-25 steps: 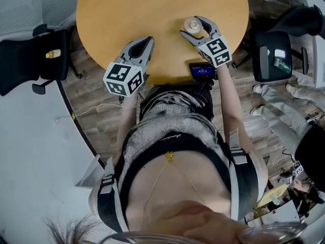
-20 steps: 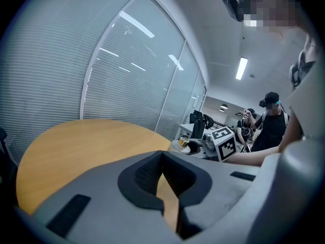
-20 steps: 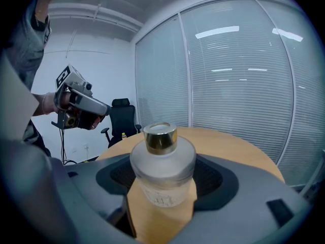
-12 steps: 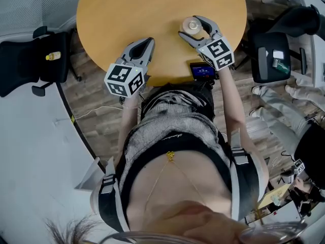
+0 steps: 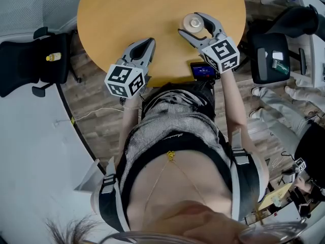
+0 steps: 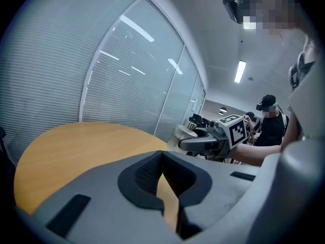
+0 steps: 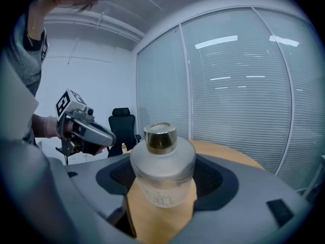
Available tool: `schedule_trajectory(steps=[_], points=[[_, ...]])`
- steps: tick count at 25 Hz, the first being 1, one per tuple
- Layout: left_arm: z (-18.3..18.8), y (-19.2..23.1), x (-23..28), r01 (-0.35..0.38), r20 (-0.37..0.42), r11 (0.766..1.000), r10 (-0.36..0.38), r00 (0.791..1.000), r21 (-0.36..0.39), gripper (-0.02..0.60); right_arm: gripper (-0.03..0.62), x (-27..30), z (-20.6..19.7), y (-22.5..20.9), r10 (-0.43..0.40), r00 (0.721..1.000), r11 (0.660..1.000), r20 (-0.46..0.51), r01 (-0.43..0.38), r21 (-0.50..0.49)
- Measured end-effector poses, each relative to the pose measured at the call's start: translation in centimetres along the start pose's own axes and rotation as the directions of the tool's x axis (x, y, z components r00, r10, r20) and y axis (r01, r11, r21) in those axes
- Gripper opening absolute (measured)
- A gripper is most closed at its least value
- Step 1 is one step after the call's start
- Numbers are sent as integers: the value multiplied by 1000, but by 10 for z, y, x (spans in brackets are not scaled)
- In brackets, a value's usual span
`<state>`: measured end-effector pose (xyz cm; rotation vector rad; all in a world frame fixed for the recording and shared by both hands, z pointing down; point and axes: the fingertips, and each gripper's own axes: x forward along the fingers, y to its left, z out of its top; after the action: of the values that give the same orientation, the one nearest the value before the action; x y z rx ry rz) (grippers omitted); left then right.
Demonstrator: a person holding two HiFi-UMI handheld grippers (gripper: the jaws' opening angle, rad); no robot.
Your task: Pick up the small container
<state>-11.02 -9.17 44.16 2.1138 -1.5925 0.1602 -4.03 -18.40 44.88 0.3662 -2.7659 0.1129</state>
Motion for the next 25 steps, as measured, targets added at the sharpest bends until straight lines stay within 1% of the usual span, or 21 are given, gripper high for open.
schedule_trajectory(steps=[5, 15, 17, 21, 25], points=[[2, -1, 0, 3, 12, 1000, -3, 1000, -4, 18, 339, -7, 22, 4, 5, 999, 1000, 40, -5, 10], [15, -6, -4, 12, 51, 1000, -13, 999, 3, 18, 339, -17, 49, 10, 1, 997, 1000, 79, 0, -9], [19, -7, -5, 22, 61, 1000, -22, 998, -2, 18, 339, -19, 53, 12, 4, 997, 1000, 82, -3, -15], [26, -12, -6, 32, 71, 999, -33, 997, 16, 18, 339, -20, 58, 13, 3, 996, 1000, 86, -2, -20], [26, -13, -4, 35, 66, 999, -36, 997, 24, 18, 339, -21, 59, 14, 0, 996, 1000, 91, 2, -19]])
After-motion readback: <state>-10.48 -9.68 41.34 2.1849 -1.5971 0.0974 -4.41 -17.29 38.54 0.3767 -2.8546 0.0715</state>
